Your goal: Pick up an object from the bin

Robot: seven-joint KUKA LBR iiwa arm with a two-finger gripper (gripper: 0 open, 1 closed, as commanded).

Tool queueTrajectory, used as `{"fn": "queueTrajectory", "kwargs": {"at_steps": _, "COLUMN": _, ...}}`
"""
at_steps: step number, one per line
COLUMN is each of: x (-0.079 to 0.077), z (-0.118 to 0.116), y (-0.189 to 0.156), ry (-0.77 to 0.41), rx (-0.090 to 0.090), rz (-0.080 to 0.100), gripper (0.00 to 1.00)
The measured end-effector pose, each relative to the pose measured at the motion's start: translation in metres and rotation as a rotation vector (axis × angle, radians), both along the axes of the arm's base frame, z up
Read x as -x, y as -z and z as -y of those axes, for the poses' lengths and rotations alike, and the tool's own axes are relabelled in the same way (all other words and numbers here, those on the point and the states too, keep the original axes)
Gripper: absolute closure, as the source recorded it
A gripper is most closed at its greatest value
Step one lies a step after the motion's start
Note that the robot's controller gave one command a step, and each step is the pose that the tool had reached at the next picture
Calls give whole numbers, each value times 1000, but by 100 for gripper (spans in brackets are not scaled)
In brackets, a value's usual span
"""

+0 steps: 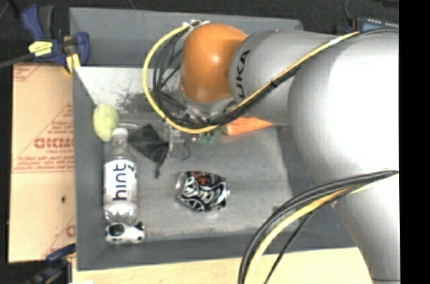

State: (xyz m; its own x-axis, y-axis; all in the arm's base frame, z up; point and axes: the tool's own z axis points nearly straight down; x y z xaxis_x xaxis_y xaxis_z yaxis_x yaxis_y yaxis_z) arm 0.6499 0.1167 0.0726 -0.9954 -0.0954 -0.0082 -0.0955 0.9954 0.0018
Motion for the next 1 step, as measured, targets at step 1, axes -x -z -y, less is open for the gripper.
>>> {"fn": "queueTrajectory", "kwargs": {"at_steps": 1, "x": 2, "z": 9, "y": -111, "ry": -12, "rx": 0, "rz": 5, "gripper": 100}}
